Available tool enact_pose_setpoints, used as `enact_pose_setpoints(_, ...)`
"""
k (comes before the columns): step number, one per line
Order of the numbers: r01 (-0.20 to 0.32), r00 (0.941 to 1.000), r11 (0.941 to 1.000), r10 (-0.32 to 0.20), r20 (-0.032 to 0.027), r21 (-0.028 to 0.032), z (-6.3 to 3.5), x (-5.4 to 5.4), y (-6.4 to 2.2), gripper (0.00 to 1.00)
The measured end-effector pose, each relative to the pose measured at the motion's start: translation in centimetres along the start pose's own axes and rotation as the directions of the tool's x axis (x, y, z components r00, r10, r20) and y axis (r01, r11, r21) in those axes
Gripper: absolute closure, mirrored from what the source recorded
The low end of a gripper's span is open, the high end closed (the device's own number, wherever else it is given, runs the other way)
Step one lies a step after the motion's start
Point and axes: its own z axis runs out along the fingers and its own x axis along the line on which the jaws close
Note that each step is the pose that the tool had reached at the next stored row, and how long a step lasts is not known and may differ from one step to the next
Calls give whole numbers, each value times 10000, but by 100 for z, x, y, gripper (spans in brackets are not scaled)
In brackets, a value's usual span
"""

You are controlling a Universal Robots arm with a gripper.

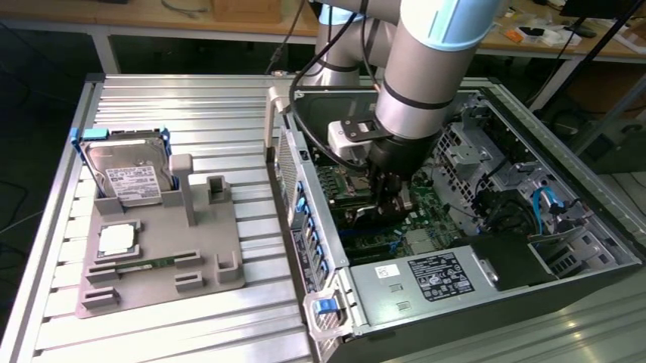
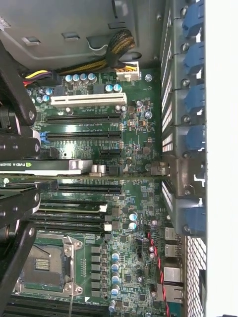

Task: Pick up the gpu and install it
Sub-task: 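Insert the gpu into the slot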

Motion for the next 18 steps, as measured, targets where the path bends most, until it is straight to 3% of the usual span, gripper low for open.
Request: enact_pose_setpoints(18,-1,10000,10000,1,1,-1,67,0,6,73)
